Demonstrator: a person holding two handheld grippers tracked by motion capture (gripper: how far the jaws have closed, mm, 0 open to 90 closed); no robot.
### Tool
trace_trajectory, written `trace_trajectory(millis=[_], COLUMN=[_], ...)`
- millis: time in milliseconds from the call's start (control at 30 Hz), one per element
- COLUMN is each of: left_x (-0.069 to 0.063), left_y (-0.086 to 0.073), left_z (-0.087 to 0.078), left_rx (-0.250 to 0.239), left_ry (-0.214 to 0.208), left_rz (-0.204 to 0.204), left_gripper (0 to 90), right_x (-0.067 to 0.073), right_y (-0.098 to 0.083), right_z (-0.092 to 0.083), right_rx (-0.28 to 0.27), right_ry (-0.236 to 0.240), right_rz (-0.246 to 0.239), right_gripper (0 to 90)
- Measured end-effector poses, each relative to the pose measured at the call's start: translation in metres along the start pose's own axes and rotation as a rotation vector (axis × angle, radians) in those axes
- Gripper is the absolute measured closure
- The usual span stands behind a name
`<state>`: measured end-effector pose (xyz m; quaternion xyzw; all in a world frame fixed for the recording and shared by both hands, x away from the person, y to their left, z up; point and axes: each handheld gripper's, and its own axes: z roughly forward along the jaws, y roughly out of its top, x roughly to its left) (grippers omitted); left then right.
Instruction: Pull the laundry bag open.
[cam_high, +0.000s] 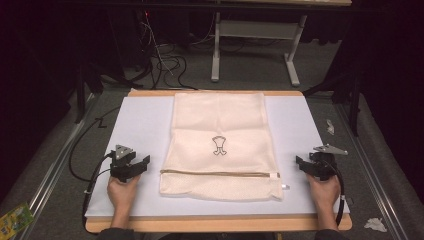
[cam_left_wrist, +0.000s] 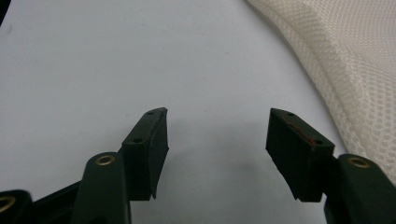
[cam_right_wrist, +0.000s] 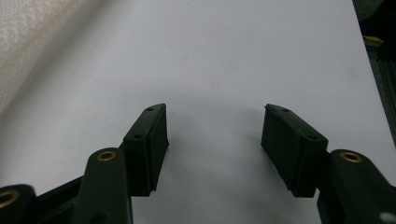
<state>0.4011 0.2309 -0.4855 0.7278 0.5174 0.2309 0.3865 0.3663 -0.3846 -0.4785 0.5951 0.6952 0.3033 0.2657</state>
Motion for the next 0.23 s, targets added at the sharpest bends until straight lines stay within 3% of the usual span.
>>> trace_trajectory(millis=[100,233], left_x=[-0.0001,-0.0002], left_y=[0.0000,0.0000], left_z=[-0.0001,0.0002], left_rx=[0.000,0.002], left_ry=[0.001,-0.001], left_rz=[0.001,0.002], left_gripper=[39.3,39.2], right_x=[0.0017,0.0010], right_y=[0.0003,0.0000], right_z=[0.0004,0.0004], right_rx=[0.008,0.001], right_ry=[-0.010,-0.003], right_rz=[-0.020,-0.007], right_gripper=[41.8,41.6])
